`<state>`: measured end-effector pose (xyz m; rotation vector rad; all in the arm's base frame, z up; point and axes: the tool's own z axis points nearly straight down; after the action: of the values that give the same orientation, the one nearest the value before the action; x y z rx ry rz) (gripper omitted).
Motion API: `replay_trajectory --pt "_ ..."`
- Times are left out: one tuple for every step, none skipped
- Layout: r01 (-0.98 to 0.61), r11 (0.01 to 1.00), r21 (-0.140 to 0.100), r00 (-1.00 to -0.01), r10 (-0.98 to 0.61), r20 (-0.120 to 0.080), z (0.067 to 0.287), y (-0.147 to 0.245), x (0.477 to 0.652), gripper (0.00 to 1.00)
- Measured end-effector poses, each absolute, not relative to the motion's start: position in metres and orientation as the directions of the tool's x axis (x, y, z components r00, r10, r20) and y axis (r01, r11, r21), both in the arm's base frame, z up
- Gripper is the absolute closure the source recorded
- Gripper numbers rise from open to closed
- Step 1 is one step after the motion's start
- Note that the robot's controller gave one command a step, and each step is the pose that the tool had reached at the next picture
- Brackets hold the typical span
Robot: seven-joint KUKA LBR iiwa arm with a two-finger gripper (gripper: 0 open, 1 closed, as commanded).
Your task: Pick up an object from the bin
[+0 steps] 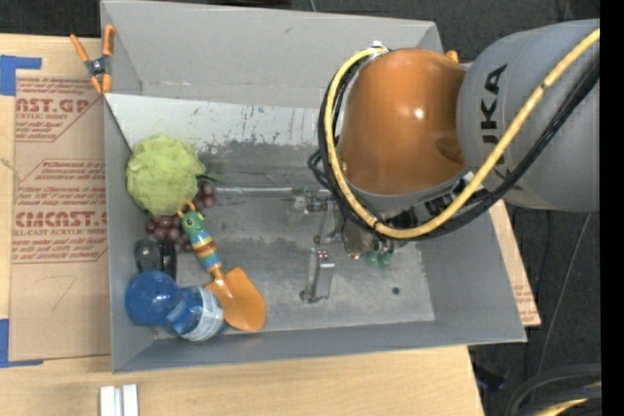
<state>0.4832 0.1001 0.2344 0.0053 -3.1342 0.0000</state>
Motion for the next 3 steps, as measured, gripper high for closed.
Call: replay_trajectory --pt "-0.001 1.000 0.001 -1.000 -0.001 -0.001 0.239 0.099 0.485 0.00" --pt "-0.082 0.997 0.004 -0.997 -0.082 -0.003 0.103 0.155 0.481 0.00" --pt "-0.029 1.000 0.004 -1.000 -0.029 -0.008 0.155 0.174 0.489 0.00"
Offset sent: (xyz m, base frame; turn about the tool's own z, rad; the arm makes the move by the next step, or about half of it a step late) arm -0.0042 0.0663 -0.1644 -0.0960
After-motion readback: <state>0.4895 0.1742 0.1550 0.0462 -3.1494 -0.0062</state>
